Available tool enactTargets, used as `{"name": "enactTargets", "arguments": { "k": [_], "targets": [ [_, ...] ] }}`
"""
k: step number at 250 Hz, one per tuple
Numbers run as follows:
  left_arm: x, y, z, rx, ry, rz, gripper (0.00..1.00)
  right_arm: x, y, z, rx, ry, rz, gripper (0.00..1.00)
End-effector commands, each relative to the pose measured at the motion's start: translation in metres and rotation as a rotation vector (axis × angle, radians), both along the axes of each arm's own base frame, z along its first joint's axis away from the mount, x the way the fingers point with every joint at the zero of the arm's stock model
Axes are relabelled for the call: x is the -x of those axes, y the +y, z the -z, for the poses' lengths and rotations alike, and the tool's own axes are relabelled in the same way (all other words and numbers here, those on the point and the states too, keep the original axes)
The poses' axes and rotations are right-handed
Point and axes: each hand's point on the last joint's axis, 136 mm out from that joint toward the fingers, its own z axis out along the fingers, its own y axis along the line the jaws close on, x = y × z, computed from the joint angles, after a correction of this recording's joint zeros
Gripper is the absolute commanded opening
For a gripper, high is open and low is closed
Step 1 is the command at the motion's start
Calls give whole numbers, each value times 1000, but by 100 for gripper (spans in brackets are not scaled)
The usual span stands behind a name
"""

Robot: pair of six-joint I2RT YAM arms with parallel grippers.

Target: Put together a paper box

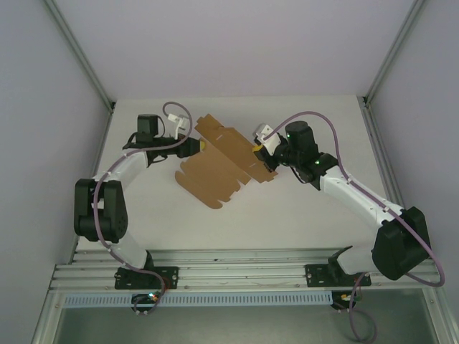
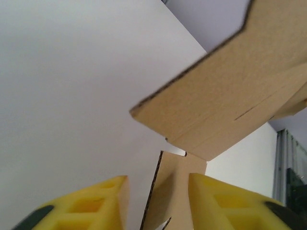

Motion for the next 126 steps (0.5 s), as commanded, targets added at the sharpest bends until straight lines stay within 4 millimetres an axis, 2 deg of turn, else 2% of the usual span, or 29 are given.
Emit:
{"name": "enactTargets", "arguments": {
  "k": [1,12,26,38,61,89,98,126],
  "targets": [
    [5,-6,-2,6,-18,27,23,-5,1,-8,-9,3,-4,0],
    [5,-6,-1,-12,-24,15,18,-5,2,-7,-9,9,-4,0],
    [4,-7,1,-52,-45,-6,16,-5,1,-6,-6,14,2,0],
    [4,-8,4,-114,-68,-33,10,-7,1,-7,-5,16,7,0],
    [8,-18,13,-246,-112,-47,9,-6,1,-7,-1,20,10,0],
    [10,-25,30,-499,-199,-77,5,-4,3,-7,7,20,1,0],
    [14,-33,34,-558,-231,-65,4,-4,3,-7,7,23,3,0],
    [16,-43,36,-692,-304,-85,3,-3,6,-8,-7,40,11,0]
  ]
}}
